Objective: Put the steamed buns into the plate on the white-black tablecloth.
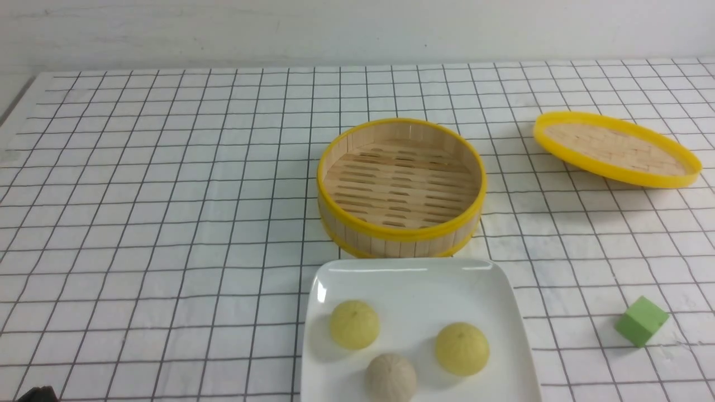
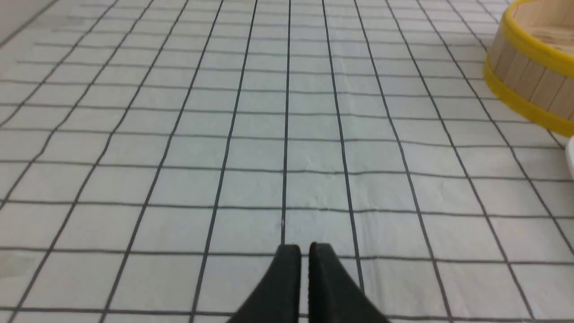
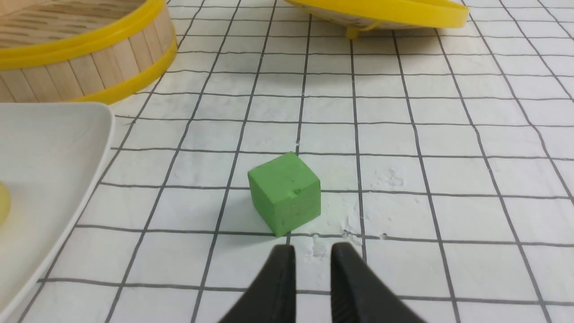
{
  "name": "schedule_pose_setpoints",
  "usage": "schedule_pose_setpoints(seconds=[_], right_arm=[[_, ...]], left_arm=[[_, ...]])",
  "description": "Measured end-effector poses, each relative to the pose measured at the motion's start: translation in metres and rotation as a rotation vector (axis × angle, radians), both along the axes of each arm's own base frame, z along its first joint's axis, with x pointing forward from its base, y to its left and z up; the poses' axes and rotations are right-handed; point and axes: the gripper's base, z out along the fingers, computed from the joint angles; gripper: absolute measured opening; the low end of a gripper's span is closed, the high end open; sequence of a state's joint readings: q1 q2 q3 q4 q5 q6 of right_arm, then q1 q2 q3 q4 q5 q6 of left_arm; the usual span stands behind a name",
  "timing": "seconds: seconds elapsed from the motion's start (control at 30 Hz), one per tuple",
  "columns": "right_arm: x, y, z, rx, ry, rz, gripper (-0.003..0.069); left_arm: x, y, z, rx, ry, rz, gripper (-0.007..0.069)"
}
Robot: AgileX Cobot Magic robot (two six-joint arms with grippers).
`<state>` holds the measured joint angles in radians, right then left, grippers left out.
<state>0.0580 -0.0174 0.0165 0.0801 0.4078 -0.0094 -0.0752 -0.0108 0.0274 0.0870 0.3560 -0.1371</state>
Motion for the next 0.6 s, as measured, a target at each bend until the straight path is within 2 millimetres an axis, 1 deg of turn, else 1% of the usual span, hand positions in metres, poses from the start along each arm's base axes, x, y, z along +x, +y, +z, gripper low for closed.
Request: schedule_pose_setpoints(seconds=[0.4, 0.6], right_arm=[[0.0000, 0.0000, 0.0000, 0.000, 0.000, 0.000, 0.0157], [0.0000, 0.0000, 0.0000, 0.000, 0.000, 0.000, 0.0159]], left_arm=[[-0.0002, 0.0001, -0.0004, -0.005, 0.007, 0.005, 0.0071], [-0.0003, 0.0033, -0.0004, -0.005, 0.007, 0.065, 0.0073]])
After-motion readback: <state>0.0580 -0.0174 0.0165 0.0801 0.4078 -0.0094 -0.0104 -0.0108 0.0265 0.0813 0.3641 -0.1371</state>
